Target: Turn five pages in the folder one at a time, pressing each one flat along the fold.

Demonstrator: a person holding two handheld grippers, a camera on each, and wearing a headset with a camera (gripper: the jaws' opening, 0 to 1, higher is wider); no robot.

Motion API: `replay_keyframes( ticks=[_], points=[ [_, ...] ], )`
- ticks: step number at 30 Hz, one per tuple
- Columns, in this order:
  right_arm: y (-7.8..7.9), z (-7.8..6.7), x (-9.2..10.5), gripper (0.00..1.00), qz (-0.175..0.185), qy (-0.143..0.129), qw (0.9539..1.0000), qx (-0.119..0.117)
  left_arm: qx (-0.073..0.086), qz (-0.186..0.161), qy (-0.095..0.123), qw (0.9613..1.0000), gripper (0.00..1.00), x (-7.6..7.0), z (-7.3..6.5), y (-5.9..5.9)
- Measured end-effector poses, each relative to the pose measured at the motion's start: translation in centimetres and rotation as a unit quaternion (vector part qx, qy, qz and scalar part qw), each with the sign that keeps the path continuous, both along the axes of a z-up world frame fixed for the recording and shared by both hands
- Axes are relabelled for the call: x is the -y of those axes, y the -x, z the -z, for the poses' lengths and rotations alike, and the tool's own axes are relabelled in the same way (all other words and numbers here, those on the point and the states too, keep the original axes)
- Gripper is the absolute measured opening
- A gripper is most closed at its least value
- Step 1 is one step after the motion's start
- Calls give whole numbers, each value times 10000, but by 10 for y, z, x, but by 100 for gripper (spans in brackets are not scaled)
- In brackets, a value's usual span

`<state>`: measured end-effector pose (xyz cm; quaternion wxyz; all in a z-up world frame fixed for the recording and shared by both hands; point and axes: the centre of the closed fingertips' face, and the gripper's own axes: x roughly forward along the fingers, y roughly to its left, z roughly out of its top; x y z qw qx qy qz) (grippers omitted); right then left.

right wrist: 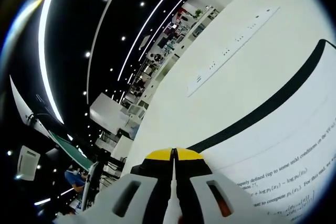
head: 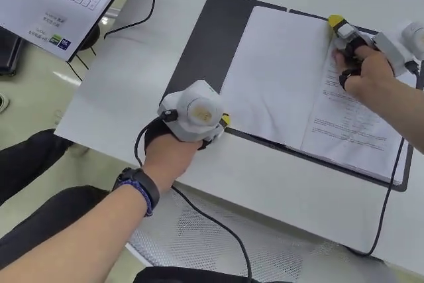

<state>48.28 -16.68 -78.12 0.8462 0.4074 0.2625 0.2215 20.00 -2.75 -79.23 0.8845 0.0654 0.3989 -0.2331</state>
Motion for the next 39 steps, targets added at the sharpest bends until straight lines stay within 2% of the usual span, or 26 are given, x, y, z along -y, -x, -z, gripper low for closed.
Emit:
replay_keyframes(
  ticks=[5, 7, 11, 20, 25, 30, 35, 39],
  points=[
    [1, -1, 0, 0, -45, 7, 10000, 51, 11, 9, 13, 10000, 0, 0, 0, 0],
    [5, -2, -1, 0, -93, -27, 9999, 45, 10, 8, 25, 10000, 0, 0, 0, -1],
    [14, -2, -3, 0, -288, 72, 9994, 150, 17, 8, 25, 10000, 0, 0, 0, -1],
    [48, -5, -4, 0, -644, 85, 9974, 302, 39, 1, 45, 10000, 0, -1, -1, 0],
    [74, -18, -10, 0, -733, 147, 9967, 329, 54, -16, 73, 10000, 0, -2, -1, 1],
    [81, -11, -8, 0, -772, 188, 9962, 357, 83, -30, 110, 9999, 0, -3, -2, 1],
    [115, -25, -18, 0, -952, 247, 9942, 431, 80, -70, 117, 9999, 0, -3, -2, 2],
    [117, -23, -14, 0, -952, 215, 9944, 402, 83, -89, 122, 9999, 0, -3, -2, 2]
  ],
)
